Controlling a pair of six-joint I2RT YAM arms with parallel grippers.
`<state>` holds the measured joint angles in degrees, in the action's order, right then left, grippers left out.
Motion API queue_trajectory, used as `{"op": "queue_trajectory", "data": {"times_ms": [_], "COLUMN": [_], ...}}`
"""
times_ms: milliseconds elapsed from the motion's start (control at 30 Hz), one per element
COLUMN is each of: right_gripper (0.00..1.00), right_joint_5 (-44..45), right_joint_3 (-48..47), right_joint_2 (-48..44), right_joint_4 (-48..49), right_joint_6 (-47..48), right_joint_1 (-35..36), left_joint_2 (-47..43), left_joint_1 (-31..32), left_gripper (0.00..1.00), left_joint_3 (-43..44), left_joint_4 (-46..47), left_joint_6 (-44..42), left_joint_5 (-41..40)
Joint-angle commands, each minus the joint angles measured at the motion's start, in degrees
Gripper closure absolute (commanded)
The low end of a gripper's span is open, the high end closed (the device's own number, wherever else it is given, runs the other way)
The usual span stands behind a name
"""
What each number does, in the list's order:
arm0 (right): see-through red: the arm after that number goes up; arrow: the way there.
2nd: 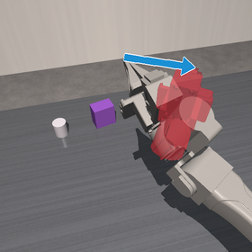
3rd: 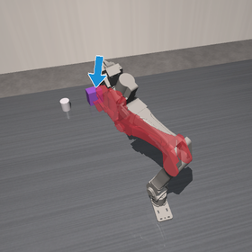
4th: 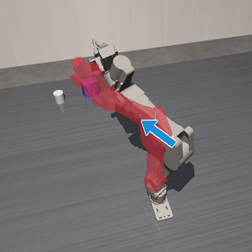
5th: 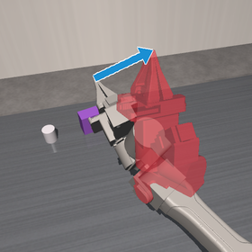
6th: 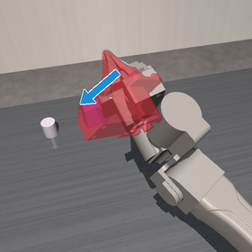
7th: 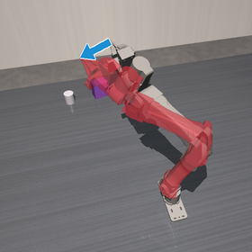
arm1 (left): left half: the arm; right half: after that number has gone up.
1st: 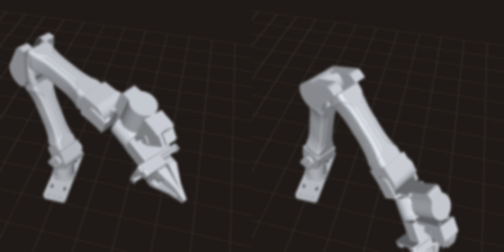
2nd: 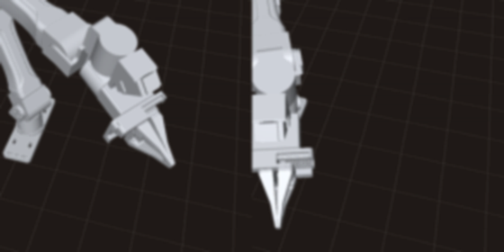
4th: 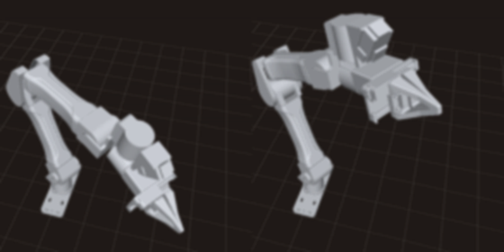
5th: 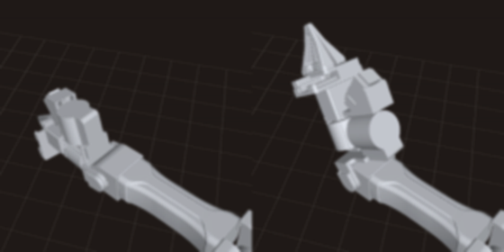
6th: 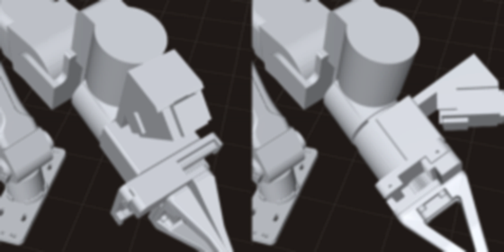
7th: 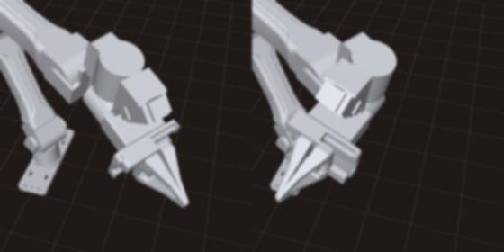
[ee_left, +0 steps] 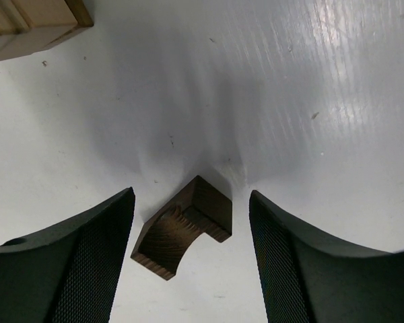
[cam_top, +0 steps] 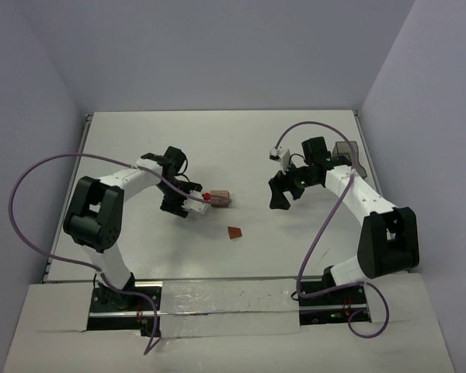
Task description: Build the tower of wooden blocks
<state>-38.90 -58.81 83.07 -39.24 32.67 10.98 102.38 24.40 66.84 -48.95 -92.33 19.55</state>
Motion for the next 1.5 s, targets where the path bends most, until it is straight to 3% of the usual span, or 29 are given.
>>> {"op": "queue_trajectory", "data": {"times_ms": [0,200,700,1033,1067,1200,1267,1367,1467], "right_gripper": [0.00,0.00,0.00,0.00,0.00,0.00,0.00,0.00,0.00], "right_joint_5": [-1.44,-1.26,-1.16,-0.91,-0.93,-1.15,-1.00,-0.91,-1.01], "right_joint_3": [-0.43,-0.27,-0.43,-0.33,-0.27,-0.34,-0.34,-0.34,-0.22], "right_joint_2": [-1.48,-1.00,-0.01,-0.38,-0.46,-0.71,-0.71,-0.71,-0.75], "right_joint_4": [-0.48,-0.55,-0.58,-0.75,-0.75,-0.75,-0.70,-0.74,-0.71], "right_joint_6": [0.37,0.62,0.64,0.73,0.71,0.55,0.46,0.46,0.55], "right_joint_1": [-0.35,-0.28,-0.35,-0.35,-0.33,-0.26,-0.30,-0.26,-0.31], "left_joint_2": [-3.99,-6.05,-5.09,-5.10,-5.26,-6.76,-7.48,-8.50,-9.58], "left_joint_1": [0.29,0.28,2.93,4.79,4.85,4.80,4.82,4.78,4.28], "left_gripper": [0.25,0.31,0.40,0.63,0.61,0.32,0.24,0.20,0.22], "left_joint_3": [-1.71,-5.62,-7.48,-10.68,-10.71,-11.12,-11.38,-10.17,-5.82], "left_joint_4": [0.22,3.14,1.89,3.99,4.17,4.62,4.53,2.83,-1.72], "left_joint_6": [-6.14,-13.55,-22.86,-24.54,-24.50,-25.83,-26.62,-24.24,-18.14], "left_joint_5": [-1.44,-4.10,-7.65,-12.43,-12.45,-12.79,-14.01,-13.42,-8.17]}}
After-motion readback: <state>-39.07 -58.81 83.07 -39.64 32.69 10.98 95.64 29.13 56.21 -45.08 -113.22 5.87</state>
